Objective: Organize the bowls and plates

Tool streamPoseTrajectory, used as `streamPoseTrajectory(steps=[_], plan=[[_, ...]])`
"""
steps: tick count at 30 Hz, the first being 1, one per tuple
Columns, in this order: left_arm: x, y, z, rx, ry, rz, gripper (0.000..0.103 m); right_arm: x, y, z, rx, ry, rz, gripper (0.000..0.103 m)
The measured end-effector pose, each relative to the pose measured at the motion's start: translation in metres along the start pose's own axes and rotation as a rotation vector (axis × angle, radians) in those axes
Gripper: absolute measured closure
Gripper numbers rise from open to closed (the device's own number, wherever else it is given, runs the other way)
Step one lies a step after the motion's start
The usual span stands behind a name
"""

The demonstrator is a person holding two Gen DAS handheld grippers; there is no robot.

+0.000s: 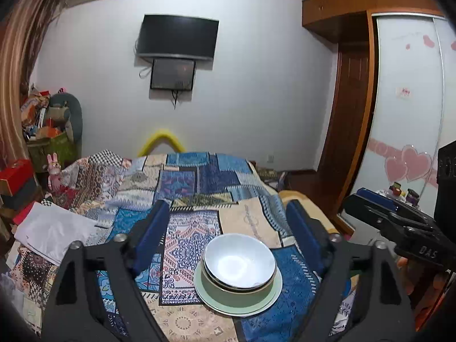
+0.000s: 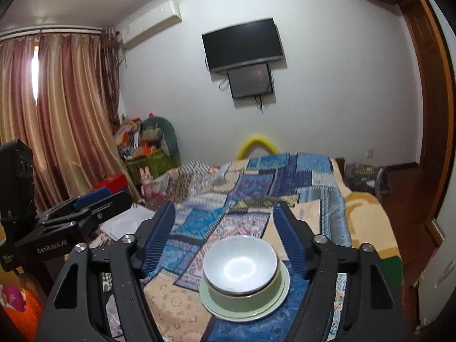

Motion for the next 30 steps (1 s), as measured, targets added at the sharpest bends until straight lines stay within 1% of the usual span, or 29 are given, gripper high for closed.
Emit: streamPoseTrajectory(steps=[1, 3, 6, 7, 9, 11, 15, 30], plan=[[0.005, 0.000, -0.001, -0.001, -0.013, -0.002, 0.012, 0.003, 0.001, -0.001, 0.004, -0.010, -0.003, 0.029], [0.011, -0.001, -0.002, -0.009, -0.030, -0.010, 0.008, 0.009, 0.004, -0.002, 0.011, -0.039, -0.001, 0.019], [0.019, -0.005, -0.004, -0.031, -0.054, -0.026, 0.003, 0.013, 0.007, -0.003, 0.023, -0.064, 0.003, 0.013], [0.020, -0.006, -0.004, -0.036, -0.058, -0.029, 0.002, 0.013, 0.008, -0.003, 0.025, -0.069, 0.002, 0.012], [0.022, -0.009, -0.003, -0.040, -0.064, -0.036, 0.001, 0.013, 0.008, -0.003, 0.024, -0.081, 0.003, 0.004], [0.022, -0.009, -0.002, -0.041, -0.064, -0.035, 0.001, 0.016, 0.008, -0.002, 0.024, -0.097, 0.011, 0.001], [0.023, -0.011, -0.001, -0.049, -0.065, -0.046, 0.001, 0.019, 0.008, -0.001, 0.030, -0.119, 0.033, 0.001], [0.024, -0.020, 0.002, -0.090, -0.074, -0.063, 0.000, 0.025, 0.006, 0.005, 0.041, -0.105, 0.043, 0.000]])
Point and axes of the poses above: each gripper's, at about its wrist camera, not at the fingertips, and x roughly against the way its jaws point, y to its left, z to its underside, the point moved 4 cm from there along -x, roughly the way its jaws point, and after that the axes turned 15 degrees about -x, right-handed, at the moved point
